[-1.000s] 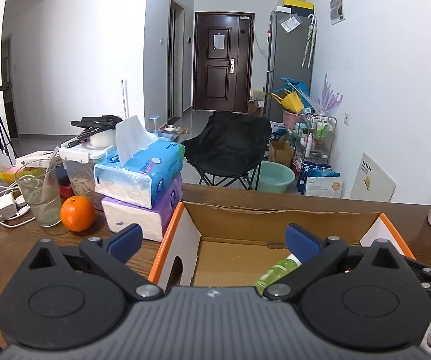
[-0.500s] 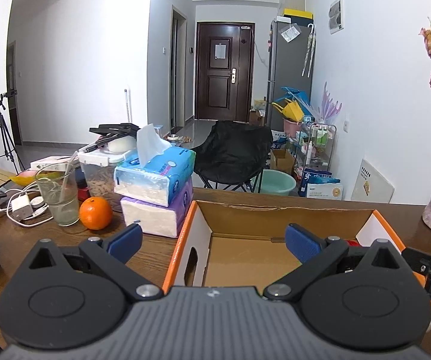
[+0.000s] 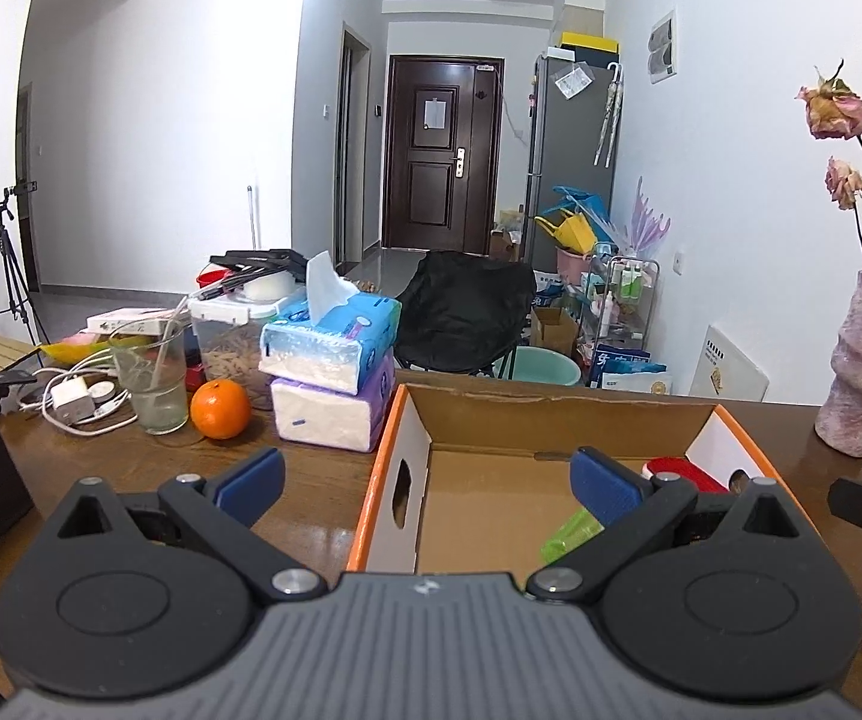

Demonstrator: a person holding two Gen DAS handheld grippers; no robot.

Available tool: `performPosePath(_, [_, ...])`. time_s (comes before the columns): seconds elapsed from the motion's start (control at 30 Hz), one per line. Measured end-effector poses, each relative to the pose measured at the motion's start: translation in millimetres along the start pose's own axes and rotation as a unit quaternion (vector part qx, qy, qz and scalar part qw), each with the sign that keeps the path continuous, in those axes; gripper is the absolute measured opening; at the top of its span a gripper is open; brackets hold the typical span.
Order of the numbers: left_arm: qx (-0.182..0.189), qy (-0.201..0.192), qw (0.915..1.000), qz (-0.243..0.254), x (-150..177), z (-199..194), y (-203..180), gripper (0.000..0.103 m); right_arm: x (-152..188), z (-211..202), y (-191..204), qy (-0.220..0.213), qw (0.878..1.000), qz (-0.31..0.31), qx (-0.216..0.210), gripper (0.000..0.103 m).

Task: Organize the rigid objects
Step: 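Open both tools to drop the spray bottle and lint brush into the box, then move the left tool to the purple cap while the right tool reaches the blue cap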

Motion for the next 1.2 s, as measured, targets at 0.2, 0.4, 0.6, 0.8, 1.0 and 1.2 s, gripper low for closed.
performPosePath(0.2, [0.008, -0.001, 1.0, 0.003, 3.3, -25.5, 2.9, 0.103, 1.1, -28.4, 3.9, -0.01, 1.0, 0.002, 0.004, 0.103])
performPosePath(0.4, [0.013, 0.002, 0.9999, 0.002, 10.6, -49.1, 12.3, 0.103, 5.5, -59.3, 7.7, -0.02, 1.0, 0.005, 0.009, 0.103])
performPosePath(0.6, [0.011, 0.008, 0.9999, 0.006, 23.1, -71.8, 26.4, 0.103, 16.0, -85.2, 13.1, -0.021, 1.0, -0.006, 0.015, 0.103])
performPosePath(0.8, [0.004, 0.009, 0.9999, 0.009, 35.7, -92.5, 43.4, 0.103, 28.1, -108.1, 16.9, -0.019, 1.0, -0.009, 0.019, 0.103])
performPosePath(1.0, [-0.006, 0.013, 0.9998, 0.01, 46.5, -110.1, 62.4, 0.103, 41.0, -131.8, 20.2, -0.03, 0.999, -0.021, 0.019, 0.103])
performPosePath(1.2, [-0.015, 0.018, 0.9995, 0.018, 57.8, -123.9, 78.7, 0.103, 57.6, -146.2, 24.2, -0.032, 0.999, -0.037, 0.016, 0.103])
Point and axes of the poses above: each gripper's, at about its wrist camera, not at the fingertips, and z roughly the way its jaws point, y to its left, x to its underside, the point moved 1 cm from there along z, roughly the way its jaws point, and after that the axes turned 13 degrees about -y, right-handed, at the moved point
